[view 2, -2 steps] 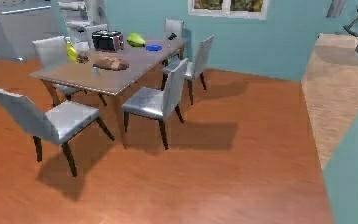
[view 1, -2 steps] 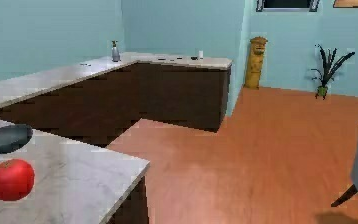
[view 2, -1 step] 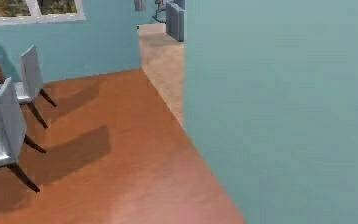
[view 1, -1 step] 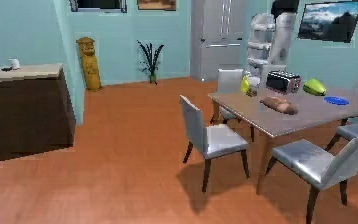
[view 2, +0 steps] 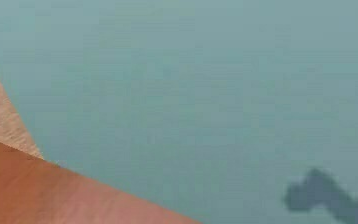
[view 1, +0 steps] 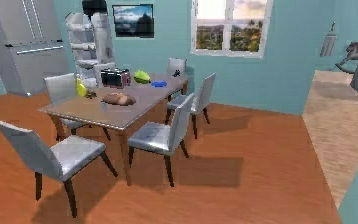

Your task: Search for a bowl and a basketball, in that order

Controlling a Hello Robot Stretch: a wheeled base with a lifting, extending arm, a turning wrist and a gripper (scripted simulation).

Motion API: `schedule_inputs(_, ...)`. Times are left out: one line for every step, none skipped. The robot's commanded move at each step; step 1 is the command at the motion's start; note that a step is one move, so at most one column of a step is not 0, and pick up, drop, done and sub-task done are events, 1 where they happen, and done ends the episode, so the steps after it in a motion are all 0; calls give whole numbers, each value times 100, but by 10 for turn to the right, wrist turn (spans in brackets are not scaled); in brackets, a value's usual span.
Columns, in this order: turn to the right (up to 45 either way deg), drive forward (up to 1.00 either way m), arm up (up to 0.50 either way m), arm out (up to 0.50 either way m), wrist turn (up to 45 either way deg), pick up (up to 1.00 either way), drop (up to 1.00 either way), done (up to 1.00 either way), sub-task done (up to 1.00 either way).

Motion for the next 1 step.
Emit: schedule_inputs(210,0,0,0,0,0,0,0,0)
